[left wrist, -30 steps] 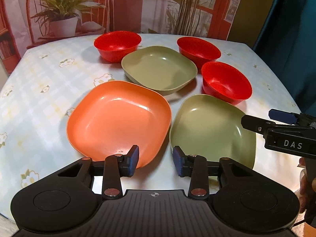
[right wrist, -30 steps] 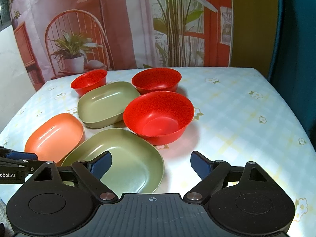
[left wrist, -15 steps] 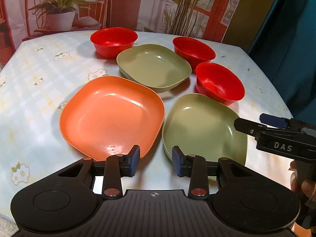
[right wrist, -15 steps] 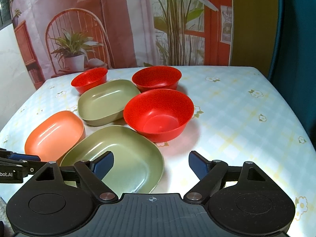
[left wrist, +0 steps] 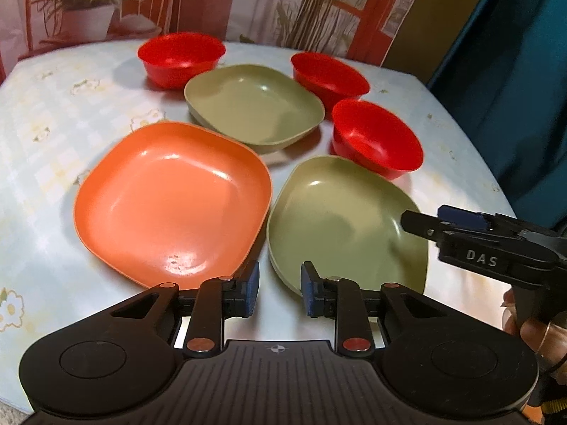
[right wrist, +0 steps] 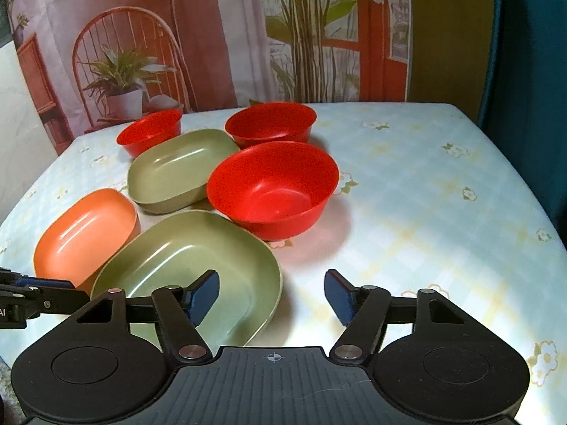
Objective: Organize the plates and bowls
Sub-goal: 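Move the left gripper down toward the rim of the olive-green plate, then close the left gripper on the green plate rim and lift it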
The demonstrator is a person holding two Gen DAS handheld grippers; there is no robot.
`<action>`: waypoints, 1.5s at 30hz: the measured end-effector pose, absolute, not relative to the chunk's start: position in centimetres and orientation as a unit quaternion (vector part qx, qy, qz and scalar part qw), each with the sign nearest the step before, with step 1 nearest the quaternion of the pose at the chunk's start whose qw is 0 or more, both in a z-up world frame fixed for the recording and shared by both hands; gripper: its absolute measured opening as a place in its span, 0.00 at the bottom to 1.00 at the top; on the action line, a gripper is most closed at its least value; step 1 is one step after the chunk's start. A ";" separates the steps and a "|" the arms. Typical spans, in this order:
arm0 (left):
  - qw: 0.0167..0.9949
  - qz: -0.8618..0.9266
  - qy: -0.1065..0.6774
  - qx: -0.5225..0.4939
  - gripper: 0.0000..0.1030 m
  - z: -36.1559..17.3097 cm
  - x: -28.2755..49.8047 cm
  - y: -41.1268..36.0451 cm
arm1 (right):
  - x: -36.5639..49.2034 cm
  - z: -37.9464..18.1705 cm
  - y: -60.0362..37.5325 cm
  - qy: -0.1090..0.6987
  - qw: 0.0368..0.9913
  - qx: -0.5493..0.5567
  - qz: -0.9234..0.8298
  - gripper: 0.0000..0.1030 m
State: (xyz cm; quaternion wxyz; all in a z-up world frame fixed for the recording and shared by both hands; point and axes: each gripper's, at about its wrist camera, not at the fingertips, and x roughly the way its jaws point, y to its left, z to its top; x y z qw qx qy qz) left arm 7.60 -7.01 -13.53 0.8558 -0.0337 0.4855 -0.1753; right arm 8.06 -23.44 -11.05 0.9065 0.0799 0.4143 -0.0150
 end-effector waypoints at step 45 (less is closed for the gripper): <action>0.881 -0.200 0.426 -0.040 0.13 -10.4 6.9 -5.5 | 8.0 -7.0 -22.0 0.414 0.905 0.092 0.007 0.16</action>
